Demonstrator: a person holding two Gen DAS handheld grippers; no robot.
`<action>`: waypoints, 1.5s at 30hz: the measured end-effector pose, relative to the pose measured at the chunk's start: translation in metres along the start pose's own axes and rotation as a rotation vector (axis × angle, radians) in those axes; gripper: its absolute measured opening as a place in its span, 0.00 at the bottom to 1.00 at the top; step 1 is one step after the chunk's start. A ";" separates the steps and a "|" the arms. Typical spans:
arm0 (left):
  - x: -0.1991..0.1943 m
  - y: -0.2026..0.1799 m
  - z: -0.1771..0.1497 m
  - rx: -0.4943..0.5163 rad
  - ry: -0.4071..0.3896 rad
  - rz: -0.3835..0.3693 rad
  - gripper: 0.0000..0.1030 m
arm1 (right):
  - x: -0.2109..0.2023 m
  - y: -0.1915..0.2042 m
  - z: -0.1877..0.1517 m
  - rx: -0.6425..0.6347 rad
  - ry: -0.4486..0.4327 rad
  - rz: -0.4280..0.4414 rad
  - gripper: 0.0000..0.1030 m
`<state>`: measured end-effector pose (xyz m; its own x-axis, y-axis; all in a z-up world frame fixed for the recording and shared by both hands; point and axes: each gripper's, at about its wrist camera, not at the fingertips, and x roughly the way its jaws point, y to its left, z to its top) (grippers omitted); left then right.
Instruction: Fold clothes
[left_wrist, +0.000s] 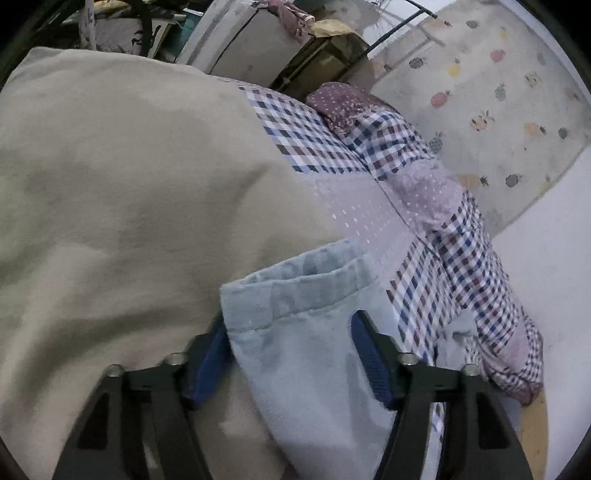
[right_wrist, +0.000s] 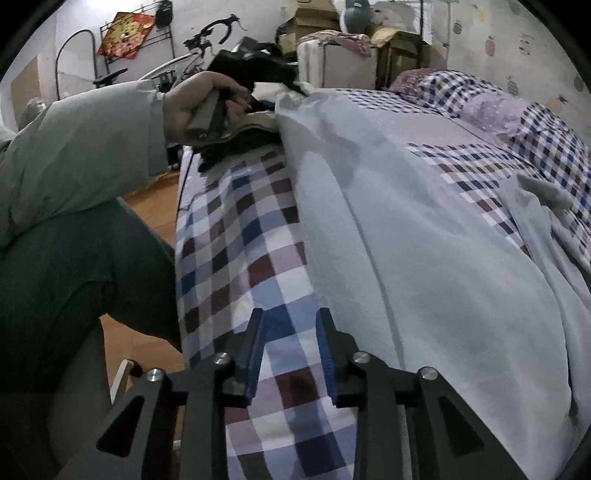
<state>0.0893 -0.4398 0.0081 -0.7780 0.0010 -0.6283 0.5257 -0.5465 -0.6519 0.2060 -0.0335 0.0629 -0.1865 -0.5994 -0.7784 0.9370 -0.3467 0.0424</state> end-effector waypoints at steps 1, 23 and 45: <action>-0.004 0.005 0.002 -0.052 -0.001 -0.023 0.08 | -0.003 -0.004 0.000 0.014 -0.011 0.004 0.29; -0.025 -0.009 -0.002 0.024 -0.063 -0.026 0.83 | 0.012 -0.031 -0.002 0.110 -0.004 -0.203 0.23; -0.039 -0.059 -0.005 0.227 -0.019 -0.415 0.88 | 0.008 -0.105 -0.022 0.489 -0.037 -0.196 0.00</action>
<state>0.0902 -0.4032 0.0693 -0.9139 0.2437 -0.3247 0.0820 -0.6725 -0.7355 0.1126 0.0138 0.0381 -0.3633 -0.5116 -0.7787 0.6382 -0.7455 0.1921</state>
